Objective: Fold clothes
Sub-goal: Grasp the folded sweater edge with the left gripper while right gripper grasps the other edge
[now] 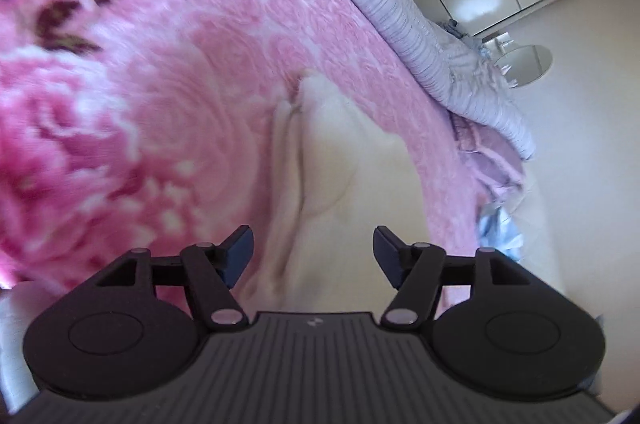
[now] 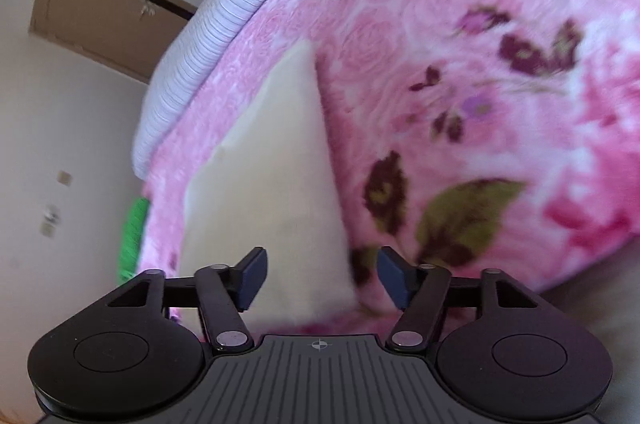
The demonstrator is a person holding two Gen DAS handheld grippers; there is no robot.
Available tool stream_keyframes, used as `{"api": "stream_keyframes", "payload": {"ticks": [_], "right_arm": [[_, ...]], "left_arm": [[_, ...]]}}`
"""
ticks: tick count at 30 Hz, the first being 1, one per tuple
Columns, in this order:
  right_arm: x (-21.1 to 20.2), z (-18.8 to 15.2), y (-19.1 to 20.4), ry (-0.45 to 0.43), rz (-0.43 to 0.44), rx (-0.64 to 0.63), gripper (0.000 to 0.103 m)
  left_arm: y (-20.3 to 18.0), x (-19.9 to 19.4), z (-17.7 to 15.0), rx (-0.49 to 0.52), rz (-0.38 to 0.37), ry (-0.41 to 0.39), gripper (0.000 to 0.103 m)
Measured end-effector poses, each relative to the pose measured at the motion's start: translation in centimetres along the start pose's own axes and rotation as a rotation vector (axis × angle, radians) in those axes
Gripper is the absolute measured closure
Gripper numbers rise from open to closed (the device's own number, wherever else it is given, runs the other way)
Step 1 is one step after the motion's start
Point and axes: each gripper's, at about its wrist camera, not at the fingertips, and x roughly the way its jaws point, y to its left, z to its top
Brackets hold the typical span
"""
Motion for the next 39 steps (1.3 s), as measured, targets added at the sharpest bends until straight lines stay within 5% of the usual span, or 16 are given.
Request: {"api": "stream_keyframes", "payload": {"ticks": [8,13,19,25,31,39], "right_arm": [[4.8,2.8,-0.5,0.012,0.004,0.041,0.030],[6.6,3.8,-1.2,0.039,0.054,0.053,0.028],[8.6,5.0,-1.9,0.074,0.131,0.066,0.029],[11.6,5.8,-1.5,0.124,0.165,0.041,0.050],[11.9,6.9,-0.6,0.179,0.125,0.040,0.060],[10.9,8.3,7.9,0.238,0.053,0.067,0.062]], "left_arm": [[1.7,5.5,2.5,-0.066,-0.018,0.070,0.038],[2.8,7.7,3.1,-0.123,-0.093,0.119,0.039],[1.7,10.9,3.7,-0.060,-0.124,0.200,0.043],[2.7,12.6,5.3,-0.076,-0.192,0.267,0.059],[2.0,12.7,6.8,-0.095,-0.198,0.337,0.064],[-0.7,6.7,11.2,-0.171,-0.174,0.338,0.065]]}}
